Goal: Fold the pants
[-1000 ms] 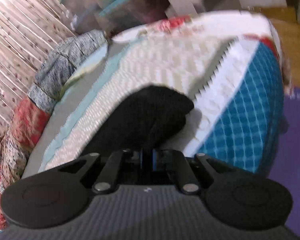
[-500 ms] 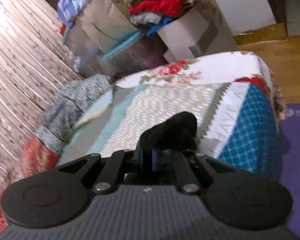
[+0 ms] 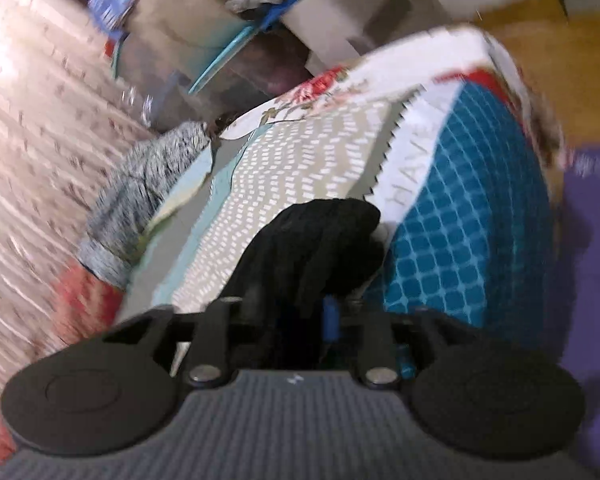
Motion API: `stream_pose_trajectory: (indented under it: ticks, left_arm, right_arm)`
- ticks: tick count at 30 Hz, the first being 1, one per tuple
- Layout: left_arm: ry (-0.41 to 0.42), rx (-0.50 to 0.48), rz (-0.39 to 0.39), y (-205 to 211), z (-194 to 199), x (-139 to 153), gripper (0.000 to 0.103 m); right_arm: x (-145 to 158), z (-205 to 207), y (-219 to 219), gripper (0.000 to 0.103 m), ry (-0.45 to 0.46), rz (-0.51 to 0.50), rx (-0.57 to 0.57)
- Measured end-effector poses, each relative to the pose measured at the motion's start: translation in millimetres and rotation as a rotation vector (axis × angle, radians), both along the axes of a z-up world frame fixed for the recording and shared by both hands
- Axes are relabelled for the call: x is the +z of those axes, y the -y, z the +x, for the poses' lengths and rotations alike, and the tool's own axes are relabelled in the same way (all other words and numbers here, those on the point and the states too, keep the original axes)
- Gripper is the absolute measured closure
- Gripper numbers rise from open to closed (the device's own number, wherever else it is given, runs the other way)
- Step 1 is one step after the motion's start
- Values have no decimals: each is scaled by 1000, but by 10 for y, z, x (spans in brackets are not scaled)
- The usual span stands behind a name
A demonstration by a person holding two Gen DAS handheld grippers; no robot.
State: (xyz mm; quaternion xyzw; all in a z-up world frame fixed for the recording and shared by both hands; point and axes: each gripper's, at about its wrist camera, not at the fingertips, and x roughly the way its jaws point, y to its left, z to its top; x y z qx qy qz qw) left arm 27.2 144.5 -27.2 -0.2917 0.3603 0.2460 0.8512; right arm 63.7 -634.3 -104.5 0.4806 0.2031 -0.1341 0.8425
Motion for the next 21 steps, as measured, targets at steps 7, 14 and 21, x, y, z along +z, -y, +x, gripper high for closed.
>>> stream_pose_trajectory:
  ticks: [7, 14, 21]
  left_arm:
    - [73, -109, -81, 265, -37, 119, 23]
    - [-40, -336, -96, 975, 169, -197, 24]
    - [-53, -418, -92, 1279, 130, -250, 22]
  right_arm:
    - [-84, 187, -58, 64, 6, 100, -4]
    - [736, 487, -733, 92, 105, -304, 204]
    - [926, 405, -2630, 90, 149, -1005, 920]
